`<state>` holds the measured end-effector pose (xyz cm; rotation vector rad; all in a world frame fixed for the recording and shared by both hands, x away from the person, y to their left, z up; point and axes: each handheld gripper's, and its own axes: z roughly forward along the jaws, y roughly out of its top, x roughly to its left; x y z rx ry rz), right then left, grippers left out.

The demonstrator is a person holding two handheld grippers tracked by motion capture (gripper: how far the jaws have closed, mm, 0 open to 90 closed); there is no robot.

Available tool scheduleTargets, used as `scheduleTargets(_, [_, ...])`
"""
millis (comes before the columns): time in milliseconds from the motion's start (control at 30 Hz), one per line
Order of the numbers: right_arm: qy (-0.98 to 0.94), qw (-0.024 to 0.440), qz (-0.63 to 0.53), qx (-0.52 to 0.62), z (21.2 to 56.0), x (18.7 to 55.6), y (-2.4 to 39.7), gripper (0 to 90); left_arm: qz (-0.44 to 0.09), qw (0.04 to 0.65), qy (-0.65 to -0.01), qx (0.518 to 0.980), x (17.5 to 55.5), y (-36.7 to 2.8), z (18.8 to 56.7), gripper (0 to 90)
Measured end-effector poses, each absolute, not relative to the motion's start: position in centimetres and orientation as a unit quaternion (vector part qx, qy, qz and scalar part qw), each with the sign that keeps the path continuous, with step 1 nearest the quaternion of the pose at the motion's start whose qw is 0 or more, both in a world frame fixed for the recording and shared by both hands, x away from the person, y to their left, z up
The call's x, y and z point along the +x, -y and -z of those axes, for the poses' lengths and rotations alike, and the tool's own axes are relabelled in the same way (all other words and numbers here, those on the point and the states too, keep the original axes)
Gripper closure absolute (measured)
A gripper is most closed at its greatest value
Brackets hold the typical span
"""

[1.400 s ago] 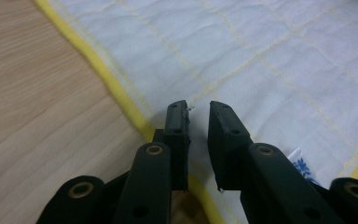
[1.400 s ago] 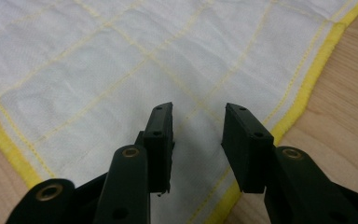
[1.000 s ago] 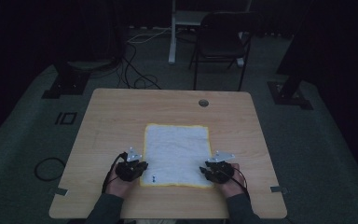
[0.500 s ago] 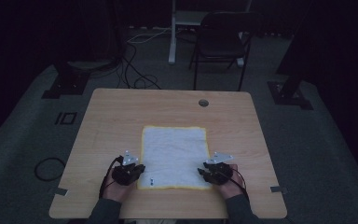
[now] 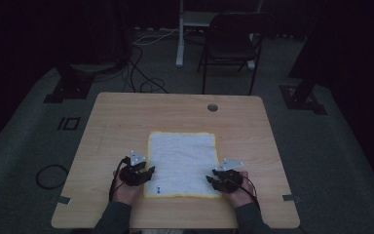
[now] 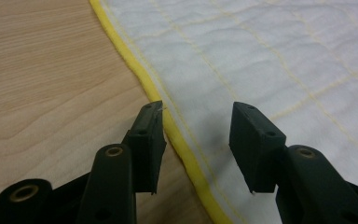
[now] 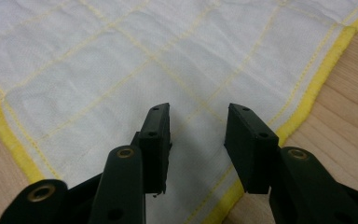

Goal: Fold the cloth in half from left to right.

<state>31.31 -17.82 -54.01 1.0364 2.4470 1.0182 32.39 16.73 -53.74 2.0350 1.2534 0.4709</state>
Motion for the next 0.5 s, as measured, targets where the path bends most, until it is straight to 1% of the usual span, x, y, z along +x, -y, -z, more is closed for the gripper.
scheduleTargets(233, [-0.850,0.148,-0.354,0.361,54.01,31.28,17.79,59.6,-0.192,0.343,-0.502,0.770,32.70,-16.42,54.08,50.4])
scheduleTargets(400, [-0.851,0.149,-0.353,0.359,54.00,31.29,17.77,59.5,-0.190,0.343,-0.505,0.769,32.94,-16.05,54.05,50.4])
scheduleTargets(467, [-0.850,0.144,-0.355,0.361,54.00,31.34,17.82,58.6,-0.182,0.351,-0.505,0.767,33.07,-15.81,54.07,55.1])
scheduleTargets(500, [-0.848,0.138,-0.359,0.363,53.98,31.43,17.93,58.5,-0.186,0.347,-0.505,0.768,33.07,-15.74,54.03,60.4])
